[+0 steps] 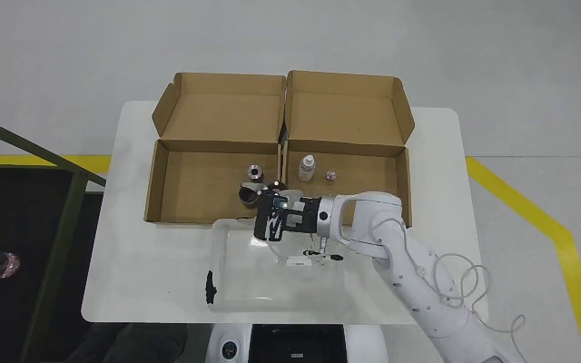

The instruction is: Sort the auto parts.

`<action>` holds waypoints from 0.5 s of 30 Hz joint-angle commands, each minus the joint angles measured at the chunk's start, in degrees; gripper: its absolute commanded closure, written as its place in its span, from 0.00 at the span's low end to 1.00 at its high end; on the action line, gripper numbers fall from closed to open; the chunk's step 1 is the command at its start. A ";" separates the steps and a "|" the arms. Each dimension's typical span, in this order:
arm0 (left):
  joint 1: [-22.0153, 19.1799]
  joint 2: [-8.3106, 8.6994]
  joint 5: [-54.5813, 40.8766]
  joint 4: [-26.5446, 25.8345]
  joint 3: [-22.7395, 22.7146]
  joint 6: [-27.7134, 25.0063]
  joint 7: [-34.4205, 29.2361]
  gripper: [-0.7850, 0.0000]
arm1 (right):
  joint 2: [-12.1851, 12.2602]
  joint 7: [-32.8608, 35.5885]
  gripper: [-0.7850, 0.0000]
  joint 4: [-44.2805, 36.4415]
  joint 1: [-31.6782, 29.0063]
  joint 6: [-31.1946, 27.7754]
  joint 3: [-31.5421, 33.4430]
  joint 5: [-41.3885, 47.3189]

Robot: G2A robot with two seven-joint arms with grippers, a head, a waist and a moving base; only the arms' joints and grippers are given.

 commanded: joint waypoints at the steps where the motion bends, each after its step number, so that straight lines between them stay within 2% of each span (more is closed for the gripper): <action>1: 0.00 0.00 0.00 0.00 0.00 0.00 0.00 0.00 | 0.51 -1.04 0.50 -2.07 -1.71 -0.56 1.52 -0.79; 6: 0.00 0.00 0.00 0.00 0.00 0.00 0.00 0.00 | 1.84 -3.98 0.42 -6.62 -6.70 -1.27 5.96 -2.80; 15: 0.00 0.00 0.00 0.00 0.00 0.00 0.00 0.00 | 3.63 -11.26 0.39 -9.87 -13.29 -1.01 12.73 -6.24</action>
